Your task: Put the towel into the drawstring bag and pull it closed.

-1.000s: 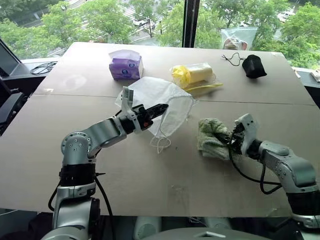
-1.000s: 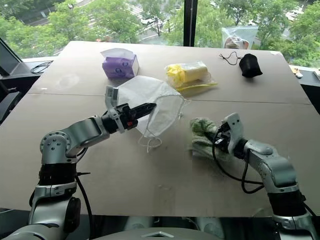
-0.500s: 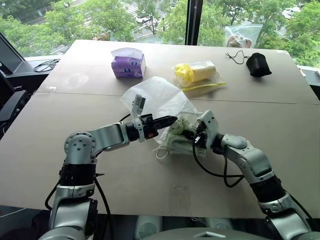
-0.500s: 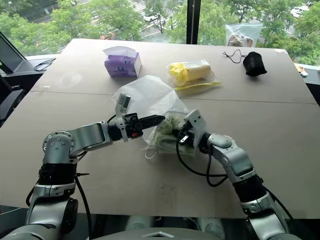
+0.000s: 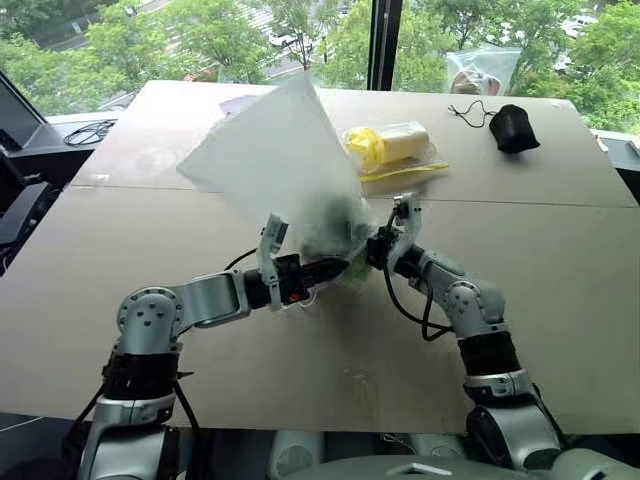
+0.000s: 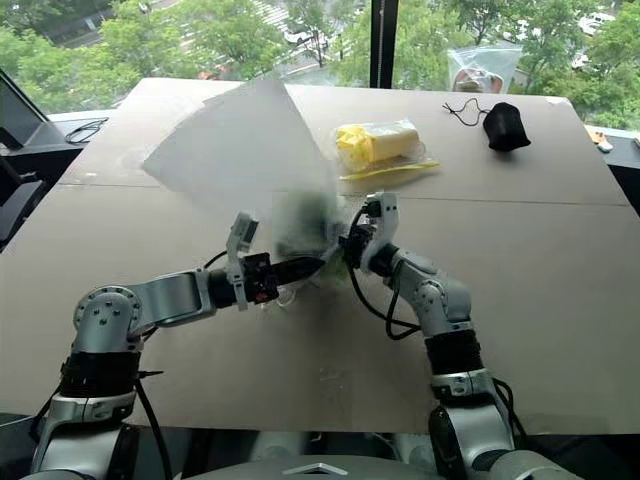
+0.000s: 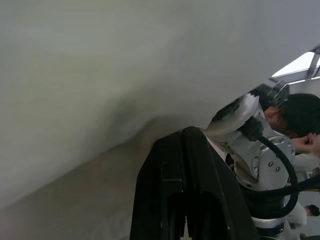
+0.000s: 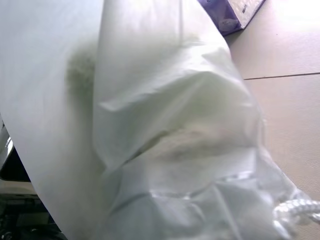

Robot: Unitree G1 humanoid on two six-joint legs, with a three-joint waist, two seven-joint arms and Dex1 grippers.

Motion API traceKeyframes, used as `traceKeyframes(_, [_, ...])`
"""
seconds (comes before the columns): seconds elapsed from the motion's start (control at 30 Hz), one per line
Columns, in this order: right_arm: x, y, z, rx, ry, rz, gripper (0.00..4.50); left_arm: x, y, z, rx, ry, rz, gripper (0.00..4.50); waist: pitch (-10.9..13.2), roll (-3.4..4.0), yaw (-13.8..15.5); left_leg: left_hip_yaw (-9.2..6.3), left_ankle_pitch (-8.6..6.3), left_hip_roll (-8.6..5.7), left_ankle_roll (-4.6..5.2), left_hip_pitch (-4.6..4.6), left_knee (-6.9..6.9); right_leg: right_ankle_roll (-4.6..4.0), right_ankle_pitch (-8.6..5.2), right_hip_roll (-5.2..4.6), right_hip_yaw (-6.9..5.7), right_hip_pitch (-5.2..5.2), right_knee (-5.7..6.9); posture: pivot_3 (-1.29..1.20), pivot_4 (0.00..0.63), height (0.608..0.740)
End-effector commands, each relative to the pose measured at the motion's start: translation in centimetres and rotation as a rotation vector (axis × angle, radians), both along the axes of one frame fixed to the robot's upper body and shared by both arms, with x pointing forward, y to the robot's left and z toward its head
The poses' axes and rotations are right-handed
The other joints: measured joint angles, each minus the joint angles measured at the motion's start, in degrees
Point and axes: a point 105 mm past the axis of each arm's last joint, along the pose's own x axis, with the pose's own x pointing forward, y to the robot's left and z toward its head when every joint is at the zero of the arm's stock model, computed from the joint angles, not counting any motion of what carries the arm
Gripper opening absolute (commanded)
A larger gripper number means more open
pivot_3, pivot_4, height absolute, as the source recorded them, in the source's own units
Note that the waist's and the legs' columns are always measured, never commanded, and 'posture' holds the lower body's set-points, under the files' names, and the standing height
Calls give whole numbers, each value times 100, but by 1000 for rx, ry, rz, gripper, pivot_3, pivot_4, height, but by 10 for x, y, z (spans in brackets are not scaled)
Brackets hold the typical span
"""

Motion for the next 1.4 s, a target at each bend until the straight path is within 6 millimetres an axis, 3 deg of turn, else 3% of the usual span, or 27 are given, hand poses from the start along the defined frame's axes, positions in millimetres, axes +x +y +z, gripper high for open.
traceKeyframes(0.03, [1,21,6,100,57,36,236,-8,-7,8,-20,-24,-45,0,0,0,-12,1,0,0,0,1,0,0,0,0,1,0,0,0,150,740])
traceKeyframes(0.13, [4,35,1,144,116,26,236,-12,-14,12,-42,-27,-69,0,1,1,-21,1,0,1,0,-2,-6,0,0,2,2,-5,-1,0,150,740])
traceKeyframes(0.23, [11,39,-11,80,116,-22,236,-13,-19,22,-85,-46,-78,0,1,1,-7,0,0,0,0,-8,-8,0,0,1,0,-5,-8,0,150,740])
traceKeyframes(0.4, [14,18,-19,0,76,-72,2672,-4,-10,27,-93,-51,-23,0,1,1,-7,1,0,0,1,-6,-7,1,0,1,2,-4,-7,0,150,740])
traceKeyframes(0.5, [3,3,-11,-60,5,-35,3959,6,3,29,-83,-56,27,0,2,3,-3,1,0,0,0,-6,-8,0,0,3,0,-5,-8,0,150,740])
traceKeyframes(0.67, [-17,-23,-2,-189,-107,0,3959,26,24,39,-76,-87,107,0,4,3,5,1,-1,-5,1,-12,-11,2,0,0,-2,-5,-18,0,150,740])
traceKeyframes(0.83, [-20,-12,-14,-321,-213,-20,3959,27,28,40,-54,-98,93,0,4,4,-67,4,-1,0,1,-3,-19,1,-1,8,1,-7,-17,0,150,740])
traceKeyframes(0.93, [-18,11,-29,-397,-263,5,3097,23,24,40,-50,-98,70,0,4,3,-118,1,1,5,-2,-2,-34,0,-1,17,2,-16,-17,0,150,740])
traceKeyframes(1.0, [-14,24,-34,-398,-276,-3,2181,21,21,39,-47,-98,56,0,5,1,-133,1,2,6,-3,-3,-38,0,-1,17,2,-17,-18,0,150,740])
traceKeyframes(1.13, [-6,49,-15,-158,-236,-4,158,15,18,33,-25,-84,32,0,9,-5,-145,9,2,1,-4,-6,-34,2,0,8,9,-17,-21,0,150,740])
traceKeyframes(1.27, [1,64,2,-10,-202,24,30,6,14,28,-10,-74,3,0,9,-6,-111,8,2,-1,-4,-6,-34,2,-1,0,8,-16,-22,0,150,740])
traceKeyframes(1.4, [0,75,2,-39,-244,72,30,3,11,29,4,-95,-7,0,9,-6,-126,9,2,-5,-3,-8,-32,1,0,-5,8,-15,-21,0,150,740])
